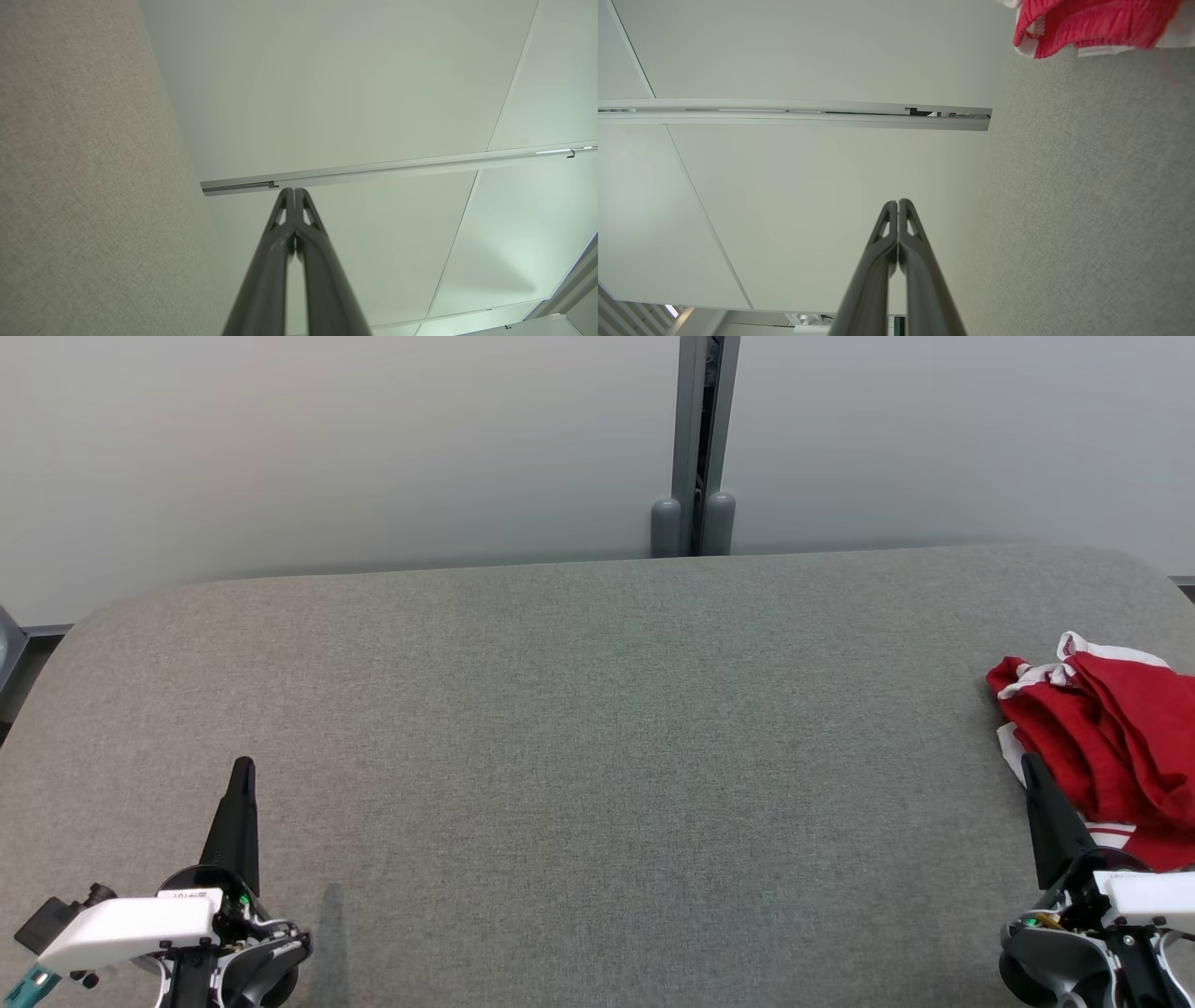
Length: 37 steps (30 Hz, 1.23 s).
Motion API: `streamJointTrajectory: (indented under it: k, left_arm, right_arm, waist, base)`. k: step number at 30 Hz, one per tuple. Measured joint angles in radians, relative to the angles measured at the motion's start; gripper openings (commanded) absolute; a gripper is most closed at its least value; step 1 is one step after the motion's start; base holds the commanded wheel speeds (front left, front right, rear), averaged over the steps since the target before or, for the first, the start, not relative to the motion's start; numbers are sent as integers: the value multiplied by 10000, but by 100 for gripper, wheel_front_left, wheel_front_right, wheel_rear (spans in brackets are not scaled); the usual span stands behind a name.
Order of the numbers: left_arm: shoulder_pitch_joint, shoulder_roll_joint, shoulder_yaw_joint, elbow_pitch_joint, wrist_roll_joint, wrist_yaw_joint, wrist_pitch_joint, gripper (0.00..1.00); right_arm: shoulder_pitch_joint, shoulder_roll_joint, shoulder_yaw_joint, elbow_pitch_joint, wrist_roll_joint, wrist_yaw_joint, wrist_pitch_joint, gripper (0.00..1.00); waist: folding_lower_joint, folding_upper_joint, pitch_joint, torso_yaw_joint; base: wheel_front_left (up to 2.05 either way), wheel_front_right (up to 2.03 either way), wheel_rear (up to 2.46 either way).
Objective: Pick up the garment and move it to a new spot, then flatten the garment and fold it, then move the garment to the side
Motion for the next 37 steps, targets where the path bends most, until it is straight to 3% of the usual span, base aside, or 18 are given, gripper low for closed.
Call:
streamJointTrajectory:
  k: [37]
  left_arm:
    - [0,0,0,0,0,0,0,0]
  right_arm:
    - [0,0,0,0,0,0,0,0]
  waist:
    - [0,0,0,0]
  base:
    - [0,0,0]
